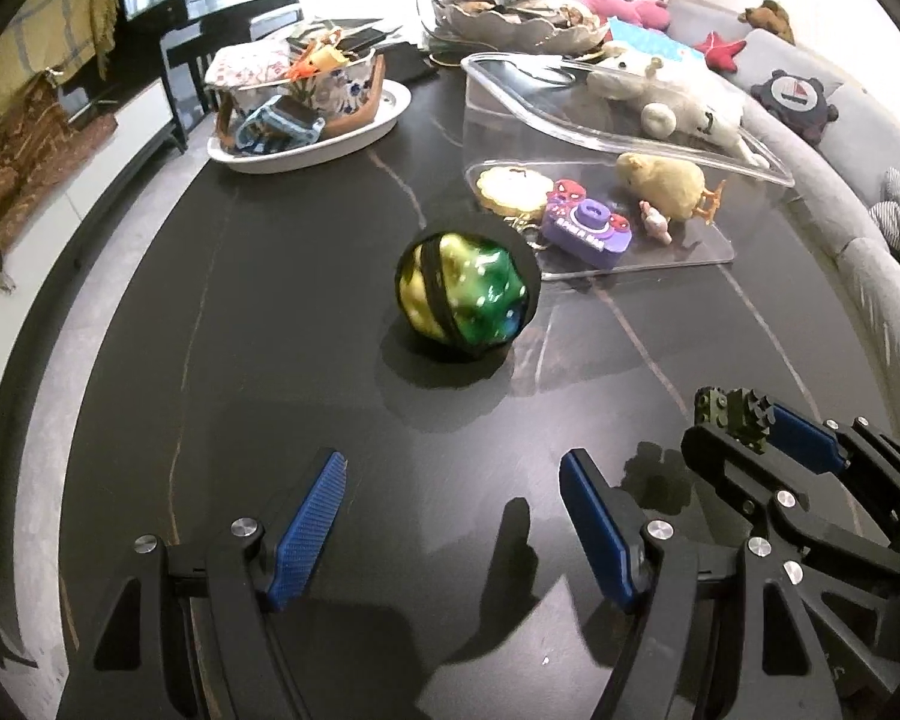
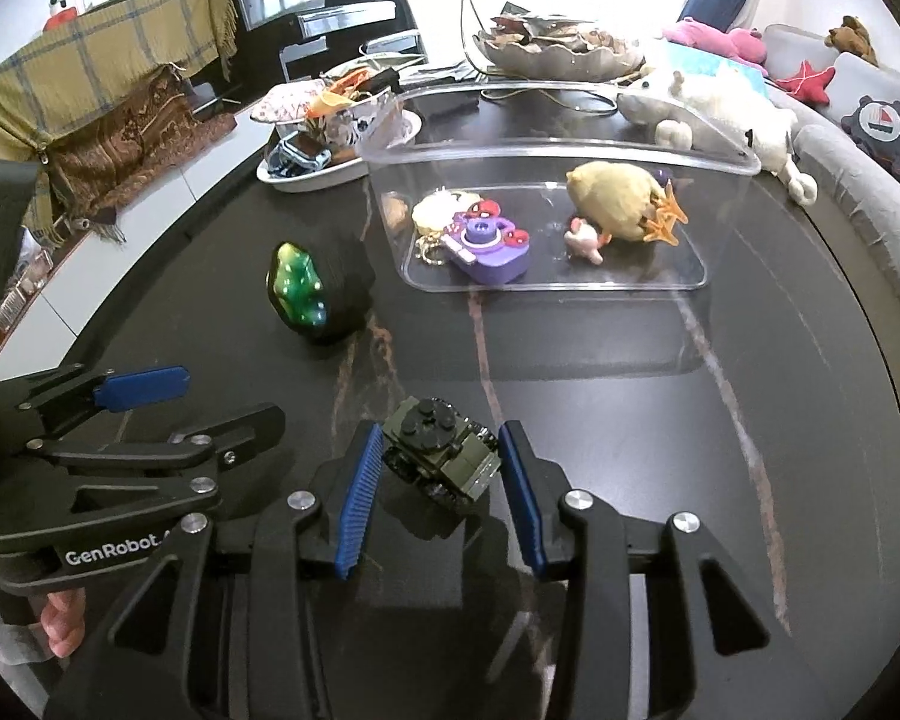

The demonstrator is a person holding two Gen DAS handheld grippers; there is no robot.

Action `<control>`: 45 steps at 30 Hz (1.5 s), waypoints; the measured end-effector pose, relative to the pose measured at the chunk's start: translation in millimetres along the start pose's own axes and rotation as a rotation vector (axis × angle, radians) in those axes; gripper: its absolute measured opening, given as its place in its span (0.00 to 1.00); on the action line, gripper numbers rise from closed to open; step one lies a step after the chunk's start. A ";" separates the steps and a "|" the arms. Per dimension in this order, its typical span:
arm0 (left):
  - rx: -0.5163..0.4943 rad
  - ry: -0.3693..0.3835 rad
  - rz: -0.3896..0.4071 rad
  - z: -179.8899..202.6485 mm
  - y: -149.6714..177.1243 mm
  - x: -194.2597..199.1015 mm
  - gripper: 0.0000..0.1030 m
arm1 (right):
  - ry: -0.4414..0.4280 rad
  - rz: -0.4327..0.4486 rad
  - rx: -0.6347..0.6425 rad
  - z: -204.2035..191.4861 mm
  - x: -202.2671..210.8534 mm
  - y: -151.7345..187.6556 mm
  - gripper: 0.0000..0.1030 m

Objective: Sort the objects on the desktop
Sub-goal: 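Grasp the green-yellow ball with the left tool while the right tool holds the tank, then carry the ball in the left tool and tank in the right tool over the box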

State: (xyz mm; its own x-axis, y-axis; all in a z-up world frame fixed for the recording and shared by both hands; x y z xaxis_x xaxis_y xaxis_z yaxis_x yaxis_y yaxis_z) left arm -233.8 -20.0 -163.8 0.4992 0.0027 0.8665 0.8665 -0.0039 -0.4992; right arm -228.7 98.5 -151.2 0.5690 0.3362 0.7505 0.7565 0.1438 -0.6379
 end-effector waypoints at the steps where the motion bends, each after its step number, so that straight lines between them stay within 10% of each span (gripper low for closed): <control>1: -0.007 -0.005 0.009 1.1 -3.4 1.1 0.68 | -0.002 0.004 -0.002 0.5 0.4 -2.9 0.36; 45: -0.107 0.016 0.051 14.3 -64.7 -41.6 0.59 | -0.008 -0.009 -0.066 25.5 -43.6 -44.5 0.36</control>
State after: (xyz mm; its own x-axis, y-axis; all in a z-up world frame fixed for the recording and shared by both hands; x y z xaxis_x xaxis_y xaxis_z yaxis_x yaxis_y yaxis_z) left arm -310.6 -5.5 -167.7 0.5420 -0.0163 0.8402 0.8342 -0.1100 -0.5403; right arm -295.4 101.1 -160.0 0.5601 0.3422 0.7545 0.7812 0.0850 -0.6185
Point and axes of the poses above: each gripper's, at about its wrist camera, not at the fingertips, and x roughly against the way its jaws point, z to its right, y to its underside, the point moved 9 cm from there along -x, roughly the way its jaws point, and after that the axes turned 3 degrees about -y, right-handed, at the moved point
